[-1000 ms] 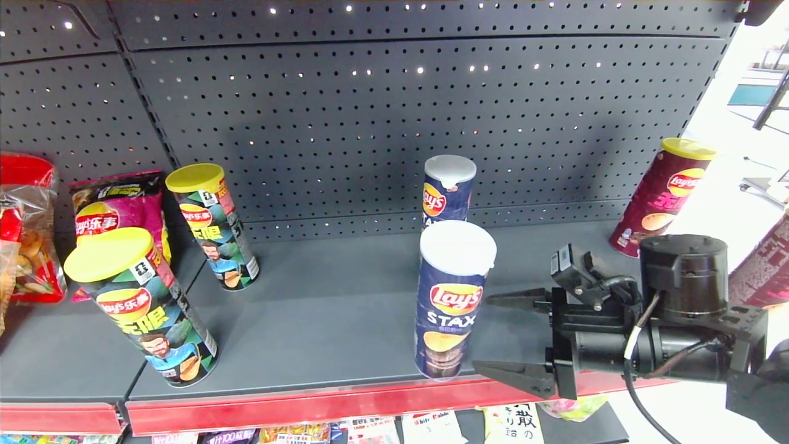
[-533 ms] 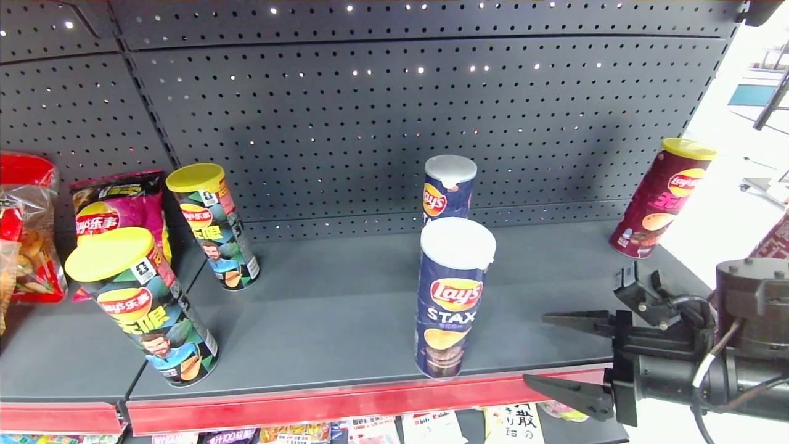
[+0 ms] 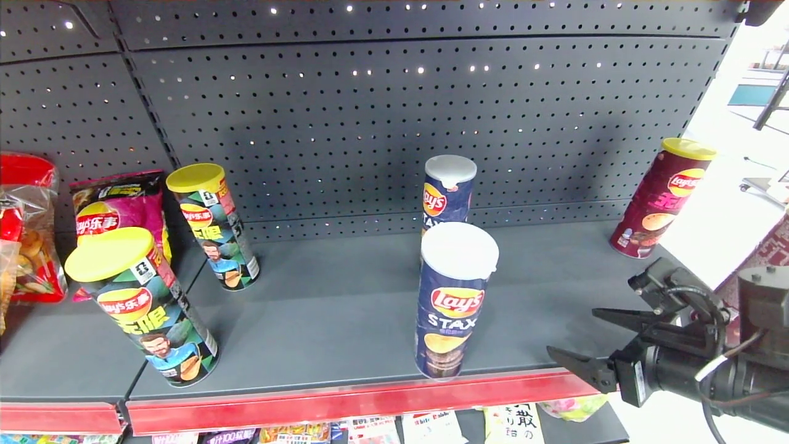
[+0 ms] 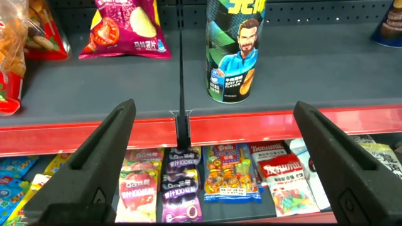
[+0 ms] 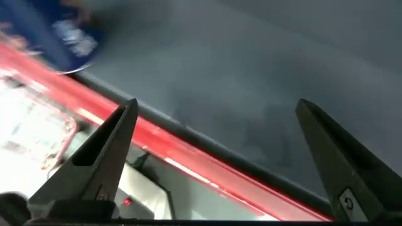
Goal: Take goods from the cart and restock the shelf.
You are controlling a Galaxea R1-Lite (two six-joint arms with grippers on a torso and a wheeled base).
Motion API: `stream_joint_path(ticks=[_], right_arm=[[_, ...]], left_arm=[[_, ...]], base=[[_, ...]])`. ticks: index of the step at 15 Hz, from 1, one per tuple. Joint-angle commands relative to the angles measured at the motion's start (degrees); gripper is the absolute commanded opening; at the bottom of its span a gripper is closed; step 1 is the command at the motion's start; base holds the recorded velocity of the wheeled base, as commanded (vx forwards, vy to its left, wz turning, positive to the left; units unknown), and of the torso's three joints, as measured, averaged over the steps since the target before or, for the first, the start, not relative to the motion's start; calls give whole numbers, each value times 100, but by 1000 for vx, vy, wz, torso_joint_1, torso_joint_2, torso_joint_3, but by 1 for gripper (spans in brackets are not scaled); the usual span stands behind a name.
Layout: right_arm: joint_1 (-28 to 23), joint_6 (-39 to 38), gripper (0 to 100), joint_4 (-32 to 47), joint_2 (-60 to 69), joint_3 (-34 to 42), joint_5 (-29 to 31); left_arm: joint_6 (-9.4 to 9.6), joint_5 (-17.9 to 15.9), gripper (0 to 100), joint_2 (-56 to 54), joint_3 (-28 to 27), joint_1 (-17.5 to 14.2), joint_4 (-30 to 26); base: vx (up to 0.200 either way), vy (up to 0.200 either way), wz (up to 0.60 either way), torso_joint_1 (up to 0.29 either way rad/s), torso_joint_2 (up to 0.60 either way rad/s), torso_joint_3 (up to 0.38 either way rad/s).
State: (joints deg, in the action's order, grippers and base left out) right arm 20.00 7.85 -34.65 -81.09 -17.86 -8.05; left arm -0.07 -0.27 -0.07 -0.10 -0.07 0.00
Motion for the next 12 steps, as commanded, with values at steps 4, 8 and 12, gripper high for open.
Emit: stream_joint_path(ticks=[4,8,12], right_arm=[[232,-117,100,-7,322,37,172],[355,-64,100,-16,902,696,163],[355,-64,100,-16,1553,1118,119]], left_arm=[[-1,0,100,7,1,-1,0],[-1,0,100,7,1,-1,0],[-1,0,100,7,1,-1,0]], base=[[0,0,0,0,0,0],[0,0,0,0,0,0],[0,0,0,0,0,0]])
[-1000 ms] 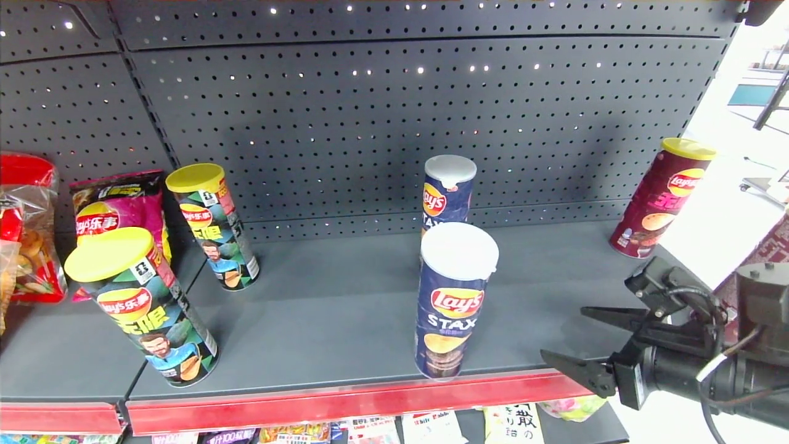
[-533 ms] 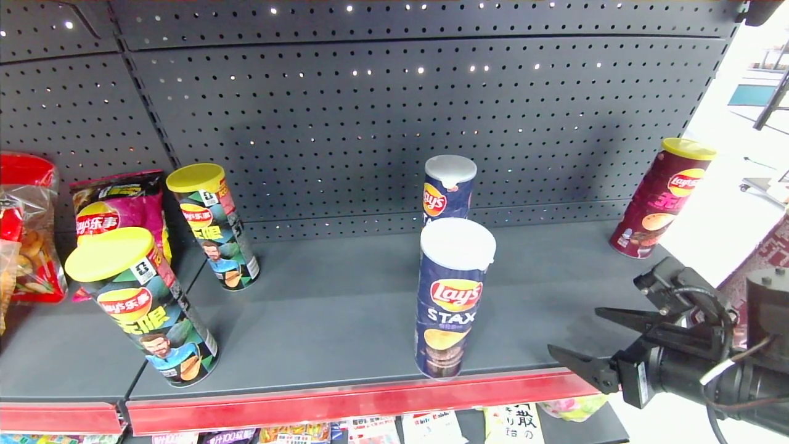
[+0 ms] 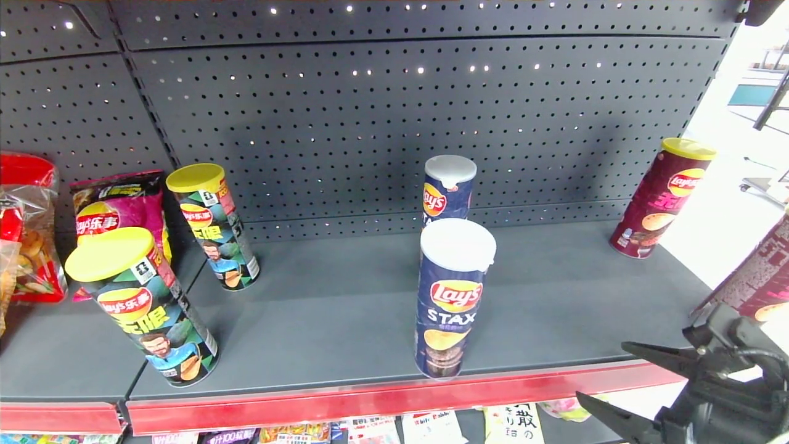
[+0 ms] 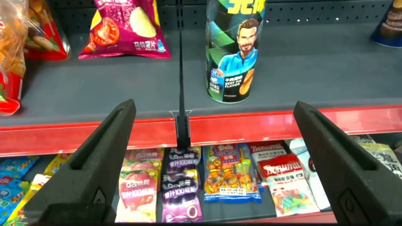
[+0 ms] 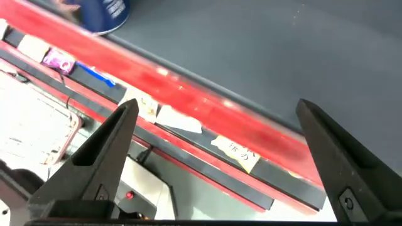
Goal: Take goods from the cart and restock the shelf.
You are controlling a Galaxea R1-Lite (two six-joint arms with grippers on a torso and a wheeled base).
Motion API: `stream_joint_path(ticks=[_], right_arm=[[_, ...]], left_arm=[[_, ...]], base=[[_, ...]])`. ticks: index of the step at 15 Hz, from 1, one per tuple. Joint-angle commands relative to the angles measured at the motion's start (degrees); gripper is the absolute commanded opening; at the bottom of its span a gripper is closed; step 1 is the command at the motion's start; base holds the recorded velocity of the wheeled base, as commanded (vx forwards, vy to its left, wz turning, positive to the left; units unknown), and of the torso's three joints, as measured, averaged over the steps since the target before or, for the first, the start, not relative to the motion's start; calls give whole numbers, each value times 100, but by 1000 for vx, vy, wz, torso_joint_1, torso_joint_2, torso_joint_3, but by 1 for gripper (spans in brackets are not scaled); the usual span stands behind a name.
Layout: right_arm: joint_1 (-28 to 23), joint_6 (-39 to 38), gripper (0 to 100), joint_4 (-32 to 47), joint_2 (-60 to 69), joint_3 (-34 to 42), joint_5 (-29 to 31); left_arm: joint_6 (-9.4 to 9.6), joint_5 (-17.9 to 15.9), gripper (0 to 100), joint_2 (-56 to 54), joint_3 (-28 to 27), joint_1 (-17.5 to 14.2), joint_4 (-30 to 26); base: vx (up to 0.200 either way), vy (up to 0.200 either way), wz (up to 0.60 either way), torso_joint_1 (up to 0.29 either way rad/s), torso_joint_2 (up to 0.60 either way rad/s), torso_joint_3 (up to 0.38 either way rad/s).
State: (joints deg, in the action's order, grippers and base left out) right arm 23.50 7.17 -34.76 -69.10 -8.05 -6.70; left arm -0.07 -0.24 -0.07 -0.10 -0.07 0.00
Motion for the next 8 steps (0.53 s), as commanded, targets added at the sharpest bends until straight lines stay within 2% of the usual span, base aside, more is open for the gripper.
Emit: stream_joint_path(ticks=[1,4,8], right_arm=[[-4,-31,100,-5,362,189,-85],[-21,-181,100,-23,362,216,-367],[-610,-260,100,4,1645,620,-551]], left_arm=[[-1,-2,100,7,1,-1,0],[-1,-2,100,7,1,-1,0],[-1,-2,100,7,1,-1,0]], base=[[0,0,0,0,0,0],[0,0,0,0,0,0],[0,0,0,0,0,0]])
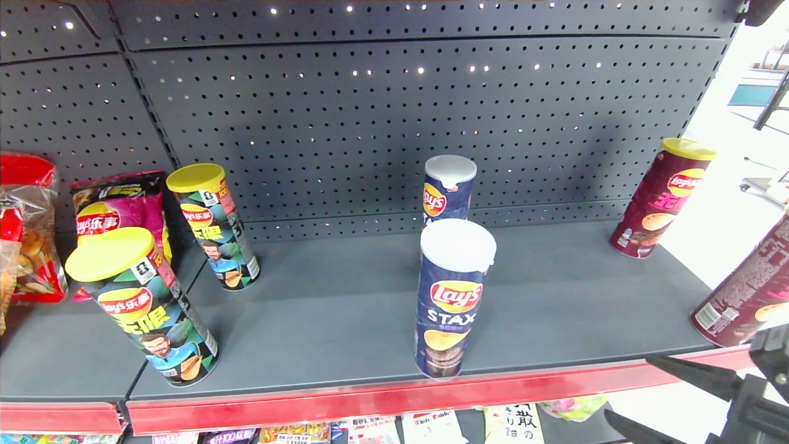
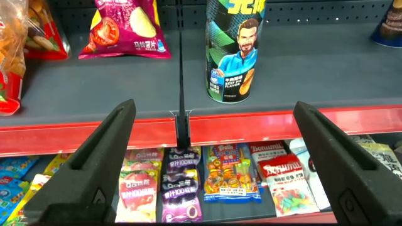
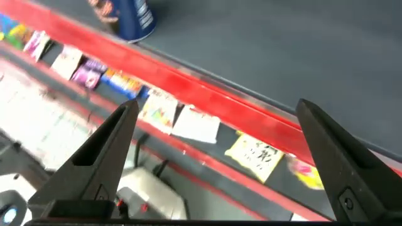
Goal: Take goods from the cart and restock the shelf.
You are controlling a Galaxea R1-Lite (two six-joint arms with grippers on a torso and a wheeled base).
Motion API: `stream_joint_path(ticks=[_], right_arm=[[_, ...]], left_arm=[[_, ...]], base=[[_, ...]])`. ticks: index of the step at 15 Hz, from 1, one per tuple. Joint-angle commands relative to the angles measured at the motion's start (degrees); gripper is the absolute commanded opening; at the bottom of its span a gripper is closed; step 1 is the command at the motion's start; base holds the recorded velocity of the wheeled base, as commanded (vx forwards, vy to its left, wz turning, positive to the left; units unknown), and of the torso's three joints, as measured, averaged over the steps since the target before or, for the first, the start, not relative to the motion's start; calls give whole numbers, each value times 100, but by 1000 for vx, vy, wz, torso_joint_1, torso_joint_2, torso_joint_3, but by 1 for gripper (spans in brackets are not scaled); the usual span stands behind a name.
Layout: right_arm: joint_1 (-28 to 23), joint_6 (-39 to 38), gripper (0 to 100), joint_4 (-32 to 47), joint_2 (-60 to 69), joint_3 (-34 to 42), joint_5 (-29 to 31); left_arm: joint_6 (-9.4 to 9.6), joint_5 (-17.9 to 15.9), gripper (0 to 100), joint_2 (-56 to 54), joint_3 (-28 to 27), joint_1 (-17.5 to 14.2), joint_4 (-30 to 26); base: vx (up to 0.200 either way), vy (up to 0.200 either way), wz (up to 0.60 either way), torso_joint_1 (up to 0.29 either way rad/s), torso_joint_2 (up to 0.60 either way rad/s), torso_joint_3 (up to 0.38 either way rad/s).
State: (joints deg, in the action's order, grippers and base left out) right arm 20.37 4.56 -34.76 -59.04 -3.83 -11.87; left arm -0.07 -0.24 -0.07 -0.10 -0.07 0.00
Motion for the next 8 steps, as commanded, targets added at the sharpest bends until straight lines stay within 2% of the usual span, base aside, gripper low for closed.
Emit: stream_joint_path(ticks=[1,4,6,8], right_arm=[[-429,1,100,4,982,295,18],[-886,10,100,593,2362,374,36],[-938,203,100,1305,3337,383,27],[-965,212,100,2333,4322,277,71]], left_arm=[[-1,-2,100,7,1,-1,0],[-1,-2,100,7,1,-1,0],[-1,-2,100,7,1,-1,0],[-1,-2,100,7,1,-1,0]], base=[[0,0,0,0,0,0],[0,0,0,0,0,0],[0,0,0,0,0,0],[0,0,0,0,0,0]])
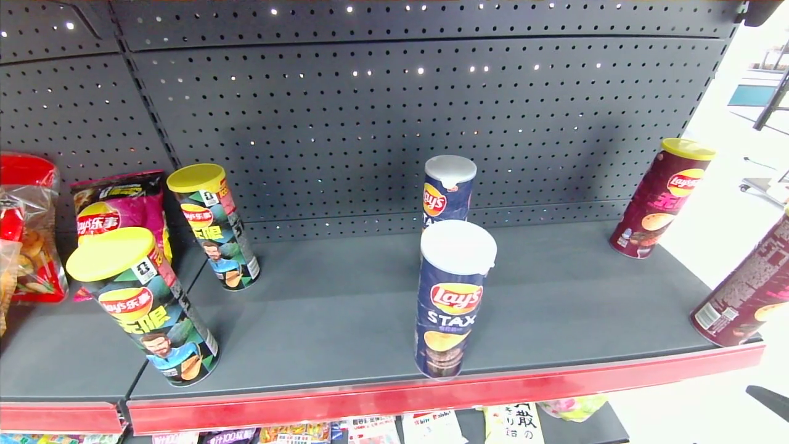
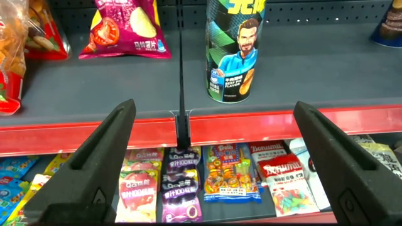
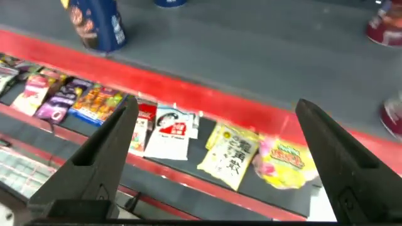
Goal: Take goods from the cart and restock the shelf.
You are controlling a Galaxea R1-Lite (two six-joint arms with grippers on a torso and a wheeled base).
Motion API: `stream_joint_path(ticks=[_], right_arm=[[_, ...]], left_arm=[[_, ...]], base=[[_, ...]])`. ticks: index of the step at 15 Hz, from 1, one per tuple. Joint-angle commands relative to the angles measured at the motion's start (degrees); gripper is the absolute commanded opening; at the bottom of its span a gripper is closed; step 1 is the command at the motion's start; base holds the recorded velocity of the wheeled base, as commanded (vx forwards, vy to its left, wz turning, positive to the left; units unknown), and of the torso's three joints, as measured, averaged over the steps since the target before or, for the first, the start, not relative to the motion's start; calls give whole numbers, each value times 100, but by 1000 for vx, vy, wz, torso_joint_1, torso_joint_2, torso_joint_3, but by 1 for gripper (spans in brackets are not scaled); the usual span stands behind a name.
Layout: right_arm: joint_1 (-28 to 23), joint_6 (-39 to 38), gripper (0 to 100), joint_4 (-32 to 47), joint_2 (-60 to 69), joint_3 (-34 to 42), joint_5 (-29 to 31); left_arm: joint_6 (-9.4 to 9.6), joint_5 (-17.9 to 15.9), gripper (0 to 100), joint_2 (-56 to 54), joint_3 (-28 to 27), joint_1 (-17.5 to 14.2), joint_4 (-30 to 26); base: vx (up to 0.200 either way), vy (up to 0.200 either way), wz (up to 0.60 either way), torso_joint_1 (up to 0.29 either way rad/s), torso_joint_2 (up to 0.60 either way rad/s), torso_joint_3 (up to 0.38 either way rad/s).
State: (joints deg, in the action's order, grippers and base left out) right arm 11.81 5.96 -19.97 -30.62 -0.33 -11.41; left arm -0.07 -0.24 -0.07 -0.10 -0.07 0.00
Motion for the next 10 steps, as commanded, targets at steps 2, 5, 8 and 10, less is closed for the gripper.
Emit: stream_joint_path(ticks=[2,5,8,10], right_arm=[[-197,89,100,1531,2500,-46,183],[-223,37,100,1628,2491,33,1238],[-241,-447,100,1636,2491,33,2178],[-258,-385,100,1636,2289,-11,2732]], left_arm=[[-1,-2,100,7,1,-1,0],[-1,-2,100,7,1,-1,0],[25,-28,100,7,1,-1,0],[7,-28,100,7,1,-1,0]], base=[[0,0,0,0,0,0],[0,0,0,0,0,0],[0,0,0,0,0,0],[0,0,0,0,0,0]])
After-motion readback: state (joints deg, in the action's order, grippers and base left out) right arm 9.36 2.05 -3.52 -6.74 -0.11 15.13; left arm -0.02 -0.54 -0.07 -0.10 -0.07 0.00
